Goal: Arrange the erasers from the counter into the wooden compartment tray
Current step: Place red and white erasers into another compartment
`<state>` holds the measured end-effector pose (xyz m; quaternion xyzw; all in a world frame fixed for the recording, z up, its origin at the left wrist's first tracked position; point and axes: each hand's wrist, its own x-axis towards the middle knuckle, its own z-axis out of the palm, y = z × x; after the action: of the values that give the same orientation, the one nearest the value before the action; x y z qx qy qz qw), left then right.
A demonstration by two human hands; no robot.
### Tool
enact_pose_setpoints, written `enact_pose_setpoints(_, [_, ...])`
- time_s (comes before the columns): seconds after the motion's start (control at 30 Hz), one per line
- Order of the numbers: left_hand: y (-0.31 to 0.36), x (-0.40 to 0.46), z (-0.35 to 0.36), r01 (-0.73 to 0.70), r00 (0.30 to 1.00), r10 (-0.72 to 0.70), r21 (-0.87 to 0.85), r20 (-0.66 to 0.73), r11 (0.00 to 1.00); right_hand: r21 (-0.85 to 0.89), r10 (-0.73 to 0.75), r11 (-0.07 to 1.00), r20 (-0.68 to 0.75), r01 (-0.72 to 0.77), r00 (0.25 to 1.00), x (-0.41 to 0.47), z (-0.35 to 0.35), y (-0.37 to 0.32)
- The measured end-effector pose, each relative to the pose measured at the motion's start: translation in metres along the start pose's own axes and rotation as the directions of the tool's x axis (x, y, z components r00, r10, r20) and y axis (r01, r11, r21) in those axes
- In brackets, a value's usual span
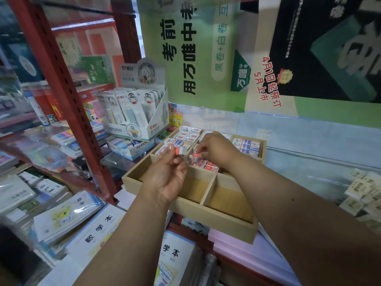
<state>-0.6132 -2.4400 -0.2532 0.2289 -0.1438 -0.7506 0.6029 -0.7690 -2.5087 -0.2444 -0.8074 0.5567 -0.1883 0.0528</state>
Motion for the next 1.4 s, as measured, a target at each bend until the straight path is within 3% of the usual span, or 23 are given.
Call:
enact_pose_setpoints(0.17, [0.002,0.000,0.001,-0.012,1.000,0.011,-0.069,-0.022,0.998,-0.080,0.148,0.985,-0.029,-0.150,0.989,0.002,0.004,-0.003])
enact_pose_setpoints(0.37, [0.004,-0.003,0.001,-0.011,0.998,0.003,-0.156,-0.057,0.988,-0.037,0.199,0.979,-0.052,-0.201,0.979,0.003,0.008,-0.002])
enact_pose_setpoints(0.47, [0.003,-0.005,0.004,-0.005,0.999,0.000,-0.124,-0.046,0.992,0.301,0.201,0.943,-0.168,-0.144,0.965,-0.003,0.006,0.000])
enact_pose_setpoints(0.57, [0.002,-0.003,0.002,-0.012,0.999,0.010,-0.057,-0.038,0.998,0.655,0.128,0.756,-0.137,-0.007,0.982,-0.012,-0.011,-0.007])
enact_pose_setpoints(0.67, [0.001,0.001,0.000,-0.011,1.000,0.011,0.009,-0.015,1.000,0.721,-0.016,0.689,-0.082,0.071,0.996,-0.020,-0.024,-0.020])
enact_pose_setpoints(0.8, [-0.001,0.002,-0.001,0.020,0.999,-0.021,0.042,0.026,0.999,0.780,-0.100,0.620,-0.027,0.084,0.995,-0.024,-0.029,-0.028])
enact_pose_setpoints(0.93, [0.000,0.003,0.001,0.025,0.998,-0.029,0.076,0.052,0.997,0.723,-0.195,0.674,-0.019,0.148,0.981,-0.021,-0.029,-0.034])
enact_pose_setpoints(1.07, [-0.001,0.003,0.003,0.068,0.995,-0.076,0.112,0.063,0.991,0.591,-0.163,0.798,0.016,0.122,0.987,-0.019,-0.029,-0.034])
enact_pose_setpoints(1.17, [0.000,0.004,0.002,0.105,0.990,-0.113,0.109,0.079,0.989,0.552,-0.159,0.824,0.013,0.125,0.987,-0.020,-0.032,-0.032])
enact_pose_setpoints(1.3, [0.000,0.003,-0.001,0.115,0.992,-0.118,0.069,0.041,0.991,0.571,0.061,0.821,-0.112,0.014,0.992,-0.023,-0.038,-0.017])
enact_pose_setpoints(1.4, [0.002,0.002,-0.001,0.100,0.995,-0.101,0.064,0.016,0.993,0.418,0.215,0.897,-0.121,-0.147,0.969,-0.029,-0.044,-0.002])
